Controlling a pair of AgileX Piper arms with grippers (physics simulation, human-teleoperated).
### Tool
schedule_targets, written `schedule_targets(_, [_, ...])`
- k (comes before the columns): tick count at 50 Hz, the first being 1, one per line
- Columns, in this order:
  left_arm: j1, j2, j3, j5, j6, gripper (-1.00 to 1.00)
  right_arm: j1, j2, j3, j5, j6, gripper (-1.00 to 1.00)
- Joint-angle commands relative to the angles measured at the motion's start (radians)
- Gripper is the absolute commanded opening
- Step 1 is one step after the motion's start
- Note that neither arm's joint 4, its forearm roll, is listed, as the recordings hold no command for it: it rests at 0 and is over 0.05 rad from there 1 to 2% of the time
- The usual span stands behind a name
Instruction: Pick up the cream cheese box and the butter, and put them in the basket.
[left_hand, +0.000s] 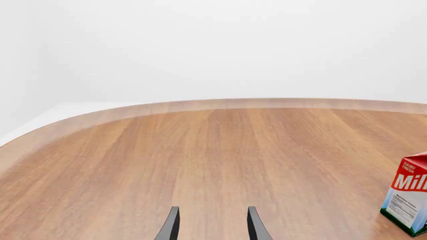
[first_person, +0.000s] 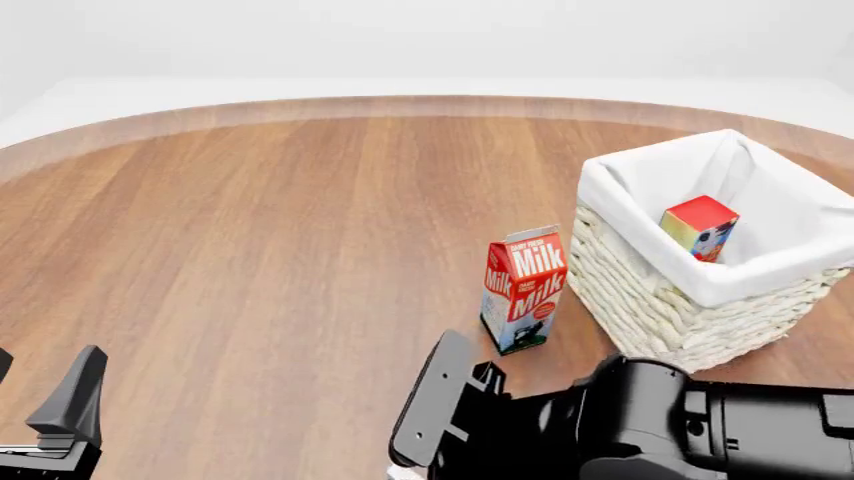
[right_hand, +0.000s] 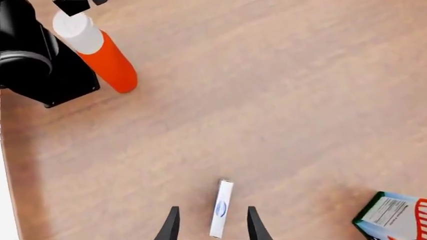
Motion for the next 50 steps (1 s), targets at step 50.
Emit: schedule_targets(50, [0.000,0.000,0.000,0.000,0.000,1.00,-0.011,0.112,0.088,-0.129,0.063,1.00])
